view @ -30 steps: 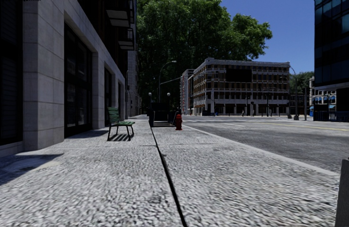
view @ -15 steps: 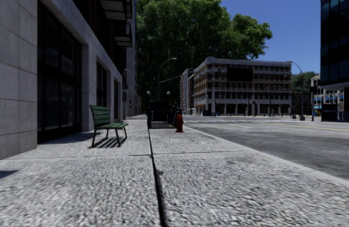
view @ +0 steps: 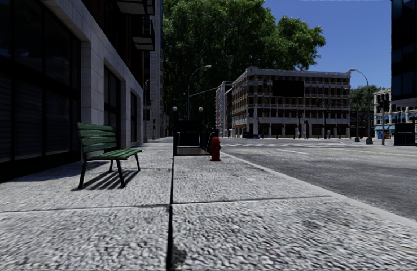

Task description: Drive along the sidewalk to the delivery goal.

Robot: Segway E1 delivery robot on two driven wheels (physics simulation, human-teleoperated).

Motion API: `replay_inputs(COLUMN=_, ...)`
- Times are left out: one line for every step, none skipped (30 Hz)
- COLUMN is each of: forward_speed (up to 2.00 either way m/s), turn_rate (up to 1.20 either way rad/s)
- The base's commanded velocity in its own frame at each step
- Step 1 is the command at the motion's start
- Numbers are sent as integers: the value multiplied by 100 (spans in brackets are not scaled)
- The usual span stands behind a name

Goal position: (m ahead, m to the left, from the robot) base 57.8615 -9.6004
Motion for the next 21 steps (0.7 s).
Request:
replay_inputs(forward_speed=200, turn_rate=0)
replay_inputs(forward_speed=200, turn_rate=0)
replay_inputs(forward_speed=200, turn_rate=0)
replay_inputs(forward_speed=200, turn_rate=0)
replay_inputs(forward_speed=200, turn_rate=0)
replay_inputs(forward_speed=200, turn_rate=0)
replay_inputs(forward_speed=200, turn_rate=0)
replay_inputs(forward_speed=200, turn_rate=0)
replay_inputs(forward_speed=200, turn_rate=0)
replay_inputs(forward_speed=200, turn_rate=0)
replay_inputs(forward_speed=200, turn_rate=0)
replay_inputs(forward_speed=200, turn_rate=0)
replay_inputs(forward_speed=200, turn_rate=0)
replay_inputs(forward_speed=200, turn_rate=0)
replay_inputs(forward_speed=200, turn_rate=0)
replay_inputs(forward_speed=200, turn_rate=0)
replay_inputs(forward_speed=200, turn_rate=0)
replay_inputs(forward_speed=200, turn_rate=0)
replay_inputs(forward_speed=200, turn_rate=0)
replay_inputs(forward_speed=200, turn_rate=0)
replay_inputs(forward_speed=200, turn_rate=0)
